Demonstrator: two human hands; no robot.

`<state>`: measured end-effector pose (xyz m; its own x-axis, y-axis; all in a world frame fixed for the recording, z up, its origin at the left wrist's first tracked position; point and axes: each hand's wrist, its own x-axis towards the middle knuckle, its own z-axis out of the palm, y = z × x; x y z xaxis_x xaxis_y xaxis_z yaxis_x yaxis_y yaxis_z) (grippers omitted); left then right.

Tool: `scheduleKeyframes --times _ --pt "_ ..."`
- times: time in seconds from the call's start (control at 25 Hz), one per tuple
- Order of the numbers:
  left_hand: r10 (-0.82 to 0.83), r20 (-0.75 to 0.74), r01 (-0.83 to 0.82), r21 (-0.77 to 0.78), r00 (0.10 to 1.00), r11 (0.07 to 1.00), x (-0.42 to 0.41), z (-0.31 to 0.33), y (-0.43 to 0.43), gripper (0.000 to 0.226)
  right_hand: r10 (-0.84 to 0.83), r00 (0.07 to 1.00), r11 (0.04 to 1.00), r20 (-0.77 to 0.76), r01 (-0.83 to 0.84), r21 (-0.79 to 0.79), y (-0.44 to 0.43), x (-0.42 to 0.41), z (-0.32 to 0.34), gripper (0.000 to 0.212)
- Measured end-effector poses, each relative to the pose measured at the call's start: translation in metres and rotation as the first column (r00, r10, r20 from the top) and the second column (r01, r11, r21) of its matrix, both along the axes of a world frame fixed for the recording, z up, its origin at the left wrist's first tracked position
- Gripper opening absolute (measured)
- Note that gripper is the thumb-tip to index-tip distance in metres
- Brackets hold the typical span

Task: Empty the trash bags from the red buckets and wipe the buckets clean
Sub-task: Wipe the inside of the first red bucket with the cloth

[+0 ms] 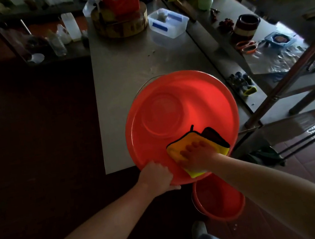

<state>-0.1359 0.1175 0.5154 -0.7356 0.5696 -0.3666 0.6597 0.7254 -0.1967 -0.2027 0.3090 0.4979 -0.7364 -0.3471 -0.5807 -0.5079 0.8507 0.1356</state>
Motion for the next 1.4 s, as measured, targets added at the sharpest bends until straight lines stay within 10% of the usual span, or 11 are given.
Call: scheduleKeyframes --times 0.24,0.36,0.48,0.6,0.84,1.12,1.4 --pt "-0.039 0.039 0.040 -0.019 0.999 0.999 0.001 -0.009 -0.002 0.074 -0.045 0.996 0.987 0.072 0.055 -0.150 -0.023 -0.029 -0.064 0.097" --pt "-0.045 0.018 0.046 -0.053 0.999 0.998 0.002 -0.019 -0.007 0.079 0.096 0.993 0.986 -0.068 -0.104 -0.128 -0.011 -0.057 -0.083 0.070" --pt "-0.034 -0.087 0.028 -0.074 0.996 0.997 0.004 -0.023 -0.005 0.087 -0.200 0.960 0.975 -0.197 0.176 -0.133 0.014 -0.090 -0.081 0.044" --pt "-0.009 -0.150 0.002 -0.048 0.989 0.999 0.003 -0.021 0.003 0.089 -0.125 0.955 0.987 -0.270 0.092 -0.133 0.021 -0.099 -0.072 0.041" --pt "-0.014 -0.149 0.011 -0.020 0.989 1.000 0.002 -0.026 0.004 0.076 -0.127 0.979 0.972 0.158 0.155 -0.179 -0.049 -0.057 -0.086 0.080" --pt "0.119 -0.150 -0.109 0.073 0.982 0.991 0.004 -0.028 0.001 0.082 -0.131 0.987 0.973 -0.097 0.110 -0.201 0.010 -0.084 -0.059 0.078" --pt "0.052 -0.084 -0.048 0.056 0.995 0.997 -0.004 -0.011 0.008 0.066 0.011 0.999 1.000 0.031 -0.011 -0.005 -0.011 -0.031 -0.013 0.071"
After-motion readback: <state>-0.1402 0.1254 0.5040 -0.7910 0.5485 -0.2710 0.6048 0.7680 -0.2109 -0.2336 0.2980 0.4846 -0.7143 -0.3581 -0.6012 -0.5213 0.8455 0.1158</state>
